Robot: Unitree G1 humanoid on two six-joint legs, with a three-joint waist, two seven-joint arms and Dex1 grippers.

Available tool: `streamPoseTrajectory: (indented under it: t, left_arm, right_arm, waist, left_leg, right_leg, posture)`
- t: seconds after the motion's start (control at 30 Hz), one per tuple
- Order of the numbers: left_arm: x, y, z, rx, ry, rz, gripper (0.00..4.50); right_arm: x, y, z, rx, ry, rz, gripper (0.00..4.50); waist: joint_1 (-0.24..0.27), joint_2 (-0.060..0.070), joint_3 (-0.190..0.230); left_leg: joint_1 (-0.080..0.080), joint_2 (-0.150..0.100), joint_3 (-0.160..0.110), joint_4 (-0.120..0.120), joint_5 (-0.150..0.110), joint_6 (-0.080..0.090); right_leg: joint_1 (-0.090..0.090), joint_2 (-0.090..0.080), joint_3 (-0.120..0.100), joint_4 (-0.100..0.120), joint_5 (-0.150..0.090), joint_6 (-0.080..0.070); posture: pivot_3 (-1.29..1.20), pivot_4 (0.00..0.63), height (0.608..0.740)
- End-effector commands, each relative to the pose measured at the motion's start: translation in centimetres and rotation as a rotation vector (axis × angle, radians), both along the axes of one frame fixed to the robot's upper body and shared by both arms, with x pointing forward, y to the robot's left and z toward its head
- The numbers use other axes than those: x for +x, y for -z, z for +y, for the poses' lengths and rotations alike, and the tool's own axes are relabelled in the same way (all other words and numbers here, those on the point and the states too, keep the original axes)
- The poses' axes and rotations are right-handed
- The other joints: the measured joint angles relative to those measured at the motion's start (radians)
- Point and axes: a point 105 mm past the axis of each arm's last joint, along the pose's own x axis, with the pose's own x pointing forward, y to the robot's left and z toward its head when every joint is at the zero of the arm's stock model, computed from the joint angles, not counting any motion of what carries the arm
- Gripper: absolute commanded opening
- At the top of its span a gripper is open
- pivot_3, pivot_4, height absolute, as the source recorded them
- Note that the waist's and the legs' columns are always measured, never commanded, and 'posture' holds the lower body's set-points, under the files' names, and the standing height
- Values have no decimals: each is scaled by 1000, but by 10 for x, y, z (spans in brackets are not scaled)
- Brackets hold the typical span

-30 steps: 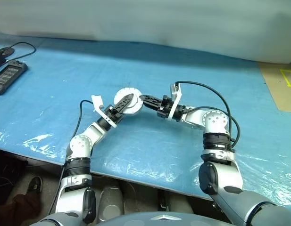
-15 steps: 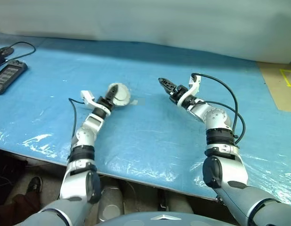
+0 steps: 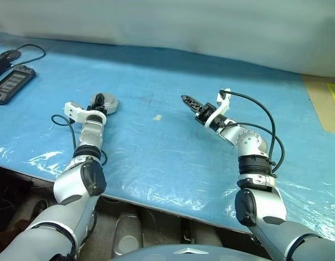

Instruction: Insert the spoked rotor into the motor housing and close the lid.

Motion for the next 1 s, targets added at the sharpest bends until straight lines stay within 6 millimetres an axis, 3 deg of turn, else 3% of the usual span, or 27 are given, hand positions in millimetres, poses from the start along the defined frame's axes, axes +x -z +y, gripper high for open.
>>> streamPoseTrajectory:
  t: [0.03, 0.07, 0.27, 0.37, 0.43, 0.5, 0.63, 0.8, 1.0]
  left_arm:
    - [-2, -24, 22, 114, -69, -61, 4286]
    - [-5, -27, 31, 150, -108, -65, 4454]
    - [-29, -39, 69, 371, -287, -73, 4454]
    - [-39, -53, 73, 534, -265, -115, 4454]
    - [-40, -67, 55, 641, -165, -195, 4454]
    - [-44, -78, 15, 796, 36, -310, 4454]
    - [-65, -69, -62, 1031, 452, -463, 4454]
    - [-80, -52, -109, 1087, 719, -552, 4454]
    - [-82, -32, -139, 1188, 933, -598, 4454]
  right_arm:
    - [1, -4, -3, -1, 5, 7, 3808]
    - [1, -2, -2, -1, 1, 16, 3808]
    - [1, 1, 5, 80, -41, 103, 3808]
    - [3, 0, 7, -72, -7, 7, 3808]
    - [1, -11, 5, -127, 12, -161, 3808]
    - [-2, -9, 1, -261, 31, -267, 3808]
    - [-10, 13, -15, -476, -17, -350, 3808]
    - [-10, 16, -47, -733, 38, -509, 3808]
    - [-34, 5, -66, -743, -45, -619, 3808]
  waist:
    - [-2, 0, 0]
    - [-4, 0, 0]
    - [-11, 0, 0]
    - [-9, 0, 0]
    - [-5, 0, 0]
    - [1, 0, 0]
    - [5, 0, 0]
    - [-15, 0, 0]
    - [-31, 1, 0]
  left_leg:
    - [0, 0, 0, 0, 0, 0]
    - [0, 0, -1, 1, 0, 0]
    - [0, 0, -2, 2, 0, 0]
    - [-1, 0, -3, 2, 0, 0]
    - [-2, 0, -3, 2, 0, 0]
    - [-3, 0, -4, 2, 0, 0]
    - [-3, 1, -3, 3, 0, 0]
    - [1, 1, -2, 3, 0, 0]
    - [3, 1, -1, 3, 1, 0]
  right_leg:
    - [0, -1, 0, 1, 0, 0]
    - [0, -1, 0, 2, 0, 0]
    - [1, -1, -1, 2, 0, -1]
    - [1, -1, -2, 2, 0, -1]
    - [0, -1, -3, 2, 0, -1]
    - [1, -2, -5, 2, 0, -1]
    - [4, -6, -7, 0, -2, -4]
    - [6, -3, -6, 1, -3, -5]
    - [6, -2, -3, 2, -4, -7]
  posture:
    - [0, 150, 740]
    - [0, 150, 740]
    - [0, 150, 740]
    - [0, 150, 740]
    - [0, 150, 740]
    - [0, 150, 740]
    - [0, 150, 740]
    - [0, 150, 740]
    - [0, 150, 740]
